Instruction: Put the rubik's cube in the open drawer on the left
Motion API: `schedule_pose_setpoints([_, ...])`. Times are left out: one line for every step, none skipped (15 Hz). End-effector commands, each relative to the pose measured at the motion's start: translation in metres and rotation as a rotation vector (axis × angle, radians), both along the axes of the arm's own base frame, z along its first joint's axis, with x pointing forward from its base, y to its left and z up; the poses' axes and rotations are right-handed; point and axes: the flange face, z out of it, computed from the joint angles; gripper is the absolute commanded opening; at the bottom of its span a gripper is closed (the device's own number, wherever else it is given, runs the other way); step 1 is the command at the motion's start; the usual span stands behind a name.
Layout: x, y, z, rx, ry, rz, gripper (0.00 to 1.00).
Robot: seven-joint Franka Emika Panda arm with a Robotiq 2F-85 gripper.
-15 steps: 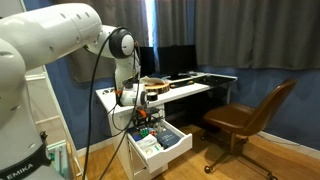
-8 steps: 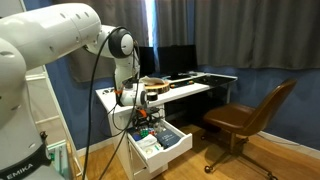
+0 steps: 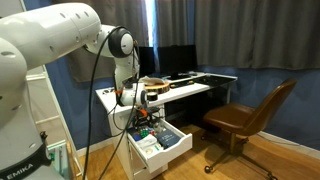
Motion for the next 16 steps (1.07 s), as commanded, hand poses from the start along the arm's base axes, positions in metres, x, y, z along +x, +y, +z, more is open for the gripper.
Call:
schedule_pose_setpoints([-0.008,-0.007,0.012,0.006,0.012,0.089,1.0])
schedule_pose_setpoints([-0.01,-0.011,0.017,0.032,0.008,0.092,1.0])
schedule_pose_setpoints([-0.011,-0.017,0.022,0.063,0.002,0.088,1.0])
schedule_pose_setpoints([-0.013,-0.024,0.028,0.11,-0.01,0.075,1.0])
schedule_pose_setpoints([-0.014,-0.03,0.034,0.154,-0.024,0.063,1.0])
schedule_pose_setpoints([-0.017,-0.038,0.04,0.192,-0.043,0.046,1.0])
schedule_pose_setpoints([-0.018,-0.046,0.046,0.212,-0.056,0.025,1.0])
schedule_pose_setpoints([-0.022,-0.058,0.052,0.214,-0.071,-0.006,1.0])
schedule_pose_setpoints([-0.026,-0.066,0.06,0.234,-0.079,-0.033,1.0])
schedule_pose_setpoints([-0.032,-0.074,0.068,0.255,-0.089,-0.062,1.0])
schedule_pose_setpoints([-0.038,-0.08,0.075,0.278,-0.09,-0.094,1.0])
schedule_pose_setpoints([-0.046,-0.084,0.085,0.305,-0.095,-0.131,1.0])
schedule_pose_setpoints([-0.052,-0.089,0.093,0.323,-0.103,-0.172,1.0])
schedule_pose_setpoints([-0.061,-0.093,0.103,0.348,-0.11,-0.225,1.0])
schedule_pose_setpoints([-0.069,-0.097,0.113,0.373,-0.119,-0.27,1.0])
schedule_pose_setpoints([-0.077,-0.101,0.123,0.393,-0.133,-0.33,1.0])
